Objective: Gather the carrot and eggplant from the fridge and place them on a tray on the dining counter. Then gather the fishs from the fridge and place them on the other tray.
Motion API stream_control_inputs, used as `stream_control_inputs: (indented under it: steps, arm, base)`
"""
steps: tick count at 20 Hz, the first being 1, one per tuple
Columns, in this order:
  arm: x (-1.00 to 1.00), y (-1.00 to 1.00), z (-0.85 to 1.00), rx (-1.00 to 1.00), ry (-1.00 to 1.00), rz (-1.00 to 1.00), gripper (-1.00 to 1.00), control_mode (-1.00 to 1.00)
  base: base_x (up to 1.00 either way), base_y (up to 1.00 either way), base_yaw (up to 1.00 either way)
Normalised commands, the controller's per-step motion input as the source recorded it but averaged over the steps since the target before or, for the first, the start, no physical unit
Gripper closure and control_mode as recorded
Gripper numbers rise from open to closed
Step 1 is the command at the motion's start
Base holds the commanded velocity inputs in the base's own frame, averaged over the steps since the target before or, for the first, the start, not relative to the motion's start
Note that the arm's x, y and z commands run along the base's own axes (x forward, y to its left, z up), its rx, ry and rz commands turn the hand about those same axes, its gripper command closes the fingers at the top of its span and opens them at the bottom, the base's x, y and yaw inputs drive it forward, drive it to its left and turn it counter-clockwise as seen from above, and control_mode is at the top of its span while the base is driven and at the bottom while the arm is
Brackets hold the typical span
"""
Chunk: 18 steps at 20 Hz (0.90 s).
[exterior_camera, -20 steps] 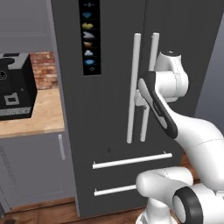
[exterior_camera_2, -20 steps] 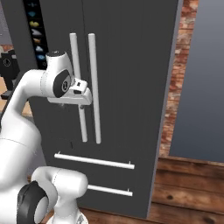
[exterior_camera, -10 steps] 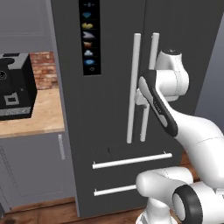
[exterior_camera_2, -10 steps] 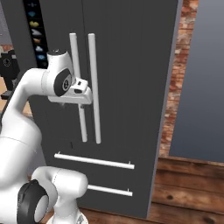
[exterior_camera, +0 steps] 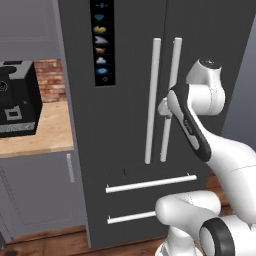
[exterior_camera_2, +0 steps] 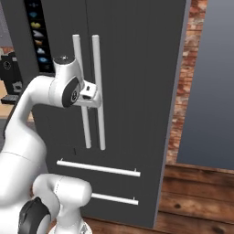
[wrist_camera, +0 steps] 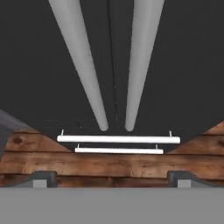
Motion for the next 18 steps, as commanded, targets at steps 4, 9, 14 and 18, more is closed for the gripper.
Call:
stream_control_inputs:
  steps: [4,9,14,18]
  arm:
    - [0.45,0.00,0.24,0.02,-0.10,-0.04,-1.00,-1.00]
    - [0.19,-0.12,0.16,0.00,-0.04,-0.04,-1.00,-1.00]
    - [0.15,-0.02,0.19,-0.03,-0.12,-0.09,-1.00,-1.00]
    - [0.01,0.00,0.28,-0.02,-0.16,-0.09,-1.00,-1.00]
  base:
    - [0.00,0.00,0.00]
    - [0.00,0.00,0.00]
    - [0.00,0.00,0.00]
    - [0.00,0.00,0.00]
